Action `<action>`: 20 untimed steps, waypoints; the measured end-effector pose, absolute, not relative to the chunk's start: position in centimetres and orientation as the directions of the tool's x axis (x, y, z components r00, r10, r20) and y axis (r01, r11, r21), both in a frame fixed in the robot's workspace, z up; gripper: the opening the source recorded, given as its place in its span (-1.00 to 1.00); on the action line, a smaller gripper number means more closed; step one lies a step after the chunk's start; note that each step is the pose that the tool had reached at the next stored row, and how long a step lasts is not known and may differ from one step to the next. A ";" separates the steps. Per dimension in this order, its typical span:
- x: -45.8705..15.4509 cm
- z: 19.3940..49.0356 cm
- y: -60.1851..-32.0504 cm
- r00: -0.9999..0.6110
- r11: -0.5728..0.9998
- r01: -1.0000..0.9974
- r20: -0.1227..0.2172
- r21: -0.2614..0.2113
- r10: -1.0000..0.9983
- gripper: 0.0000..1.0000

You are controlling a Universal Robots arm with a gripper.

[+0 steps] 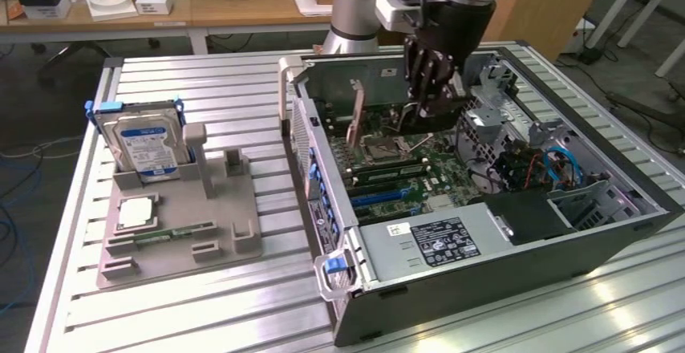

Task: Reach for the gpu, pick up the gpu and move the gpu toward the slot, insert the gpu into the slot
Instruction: 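Insert the gpu into the slot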

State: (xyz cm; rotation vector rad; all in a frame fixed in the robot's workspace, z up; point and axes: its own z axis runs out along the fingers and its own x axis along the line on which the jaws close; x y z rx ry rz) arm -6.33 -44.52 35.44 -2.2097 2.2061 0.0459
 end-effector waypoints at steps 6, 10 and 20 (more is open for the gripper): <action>-6.5 35.3 -45.3 0.001 -0.001 -1.000 -0.034 0.007 -0.999 -0.47; -7.0 35.1 -45.3 0.001 -0.001 -1.000 -0.034 0.007 -0.999 -0.47; -7.0 33.4 -45.3 -0.017 0.017 -1.000 -0.034 0.007 -0.999 -0.47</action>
